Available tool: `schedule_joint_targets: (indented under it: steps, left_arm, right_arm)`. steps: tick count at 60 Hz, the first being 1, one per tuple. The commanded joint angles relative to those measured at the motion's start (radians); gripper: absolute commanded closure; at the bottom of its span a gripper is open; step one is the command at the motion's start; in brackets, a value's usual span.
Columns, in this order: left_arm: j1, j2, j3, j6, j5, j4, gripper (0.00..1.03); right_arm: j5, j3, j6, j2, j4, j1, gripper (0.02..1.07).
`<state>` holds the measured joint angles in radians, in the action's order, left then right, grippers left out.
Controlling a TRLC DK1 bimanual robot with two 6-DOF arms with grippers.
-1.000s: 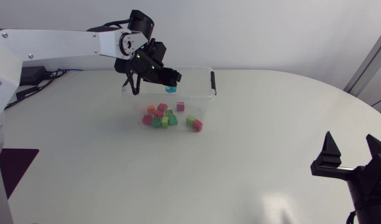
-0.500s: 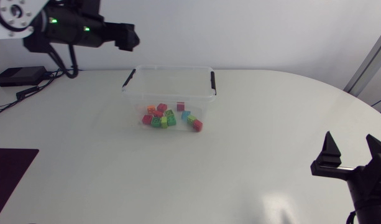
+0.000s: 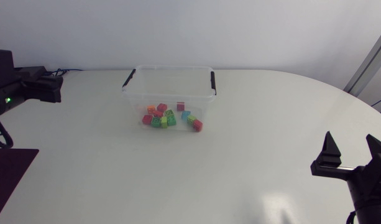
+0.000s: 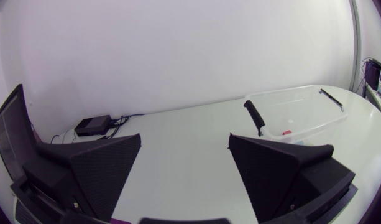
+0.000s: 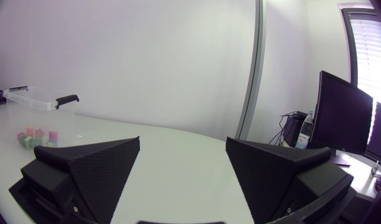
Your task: Pick up the duplo bricks and place them in the container
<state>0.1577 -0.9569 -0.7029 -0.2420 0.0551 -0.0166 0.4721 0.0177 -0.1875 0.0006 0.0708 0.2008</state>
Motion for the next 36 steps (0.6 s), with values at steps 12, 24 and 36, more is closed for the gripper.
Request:
schedule_joint_targets:
  steps: [12, 24, 36]
  left_arm:
    - [0.088, 0.184, 0.252, -0.063, 0.042, -0.18, 0.05]
    - [0.091, 0.251, 0.336, -0.051, 0.043, -0.221, 0.05]
    - [0.102, 0.3, 0.396, -0.046, 0.043, -0.258, 0.05]
  right_arm:
    - [0.0, -0.022, -0.007, -0.005, -0.008, -0.02, 0.07]
    - [0.0, -0.022, -0.007, -0.005, -0.008, -0.06, 0.07]
    - [0.0, -0.022, -0.007, -0.004, -0.008, -0.121, 0.07]
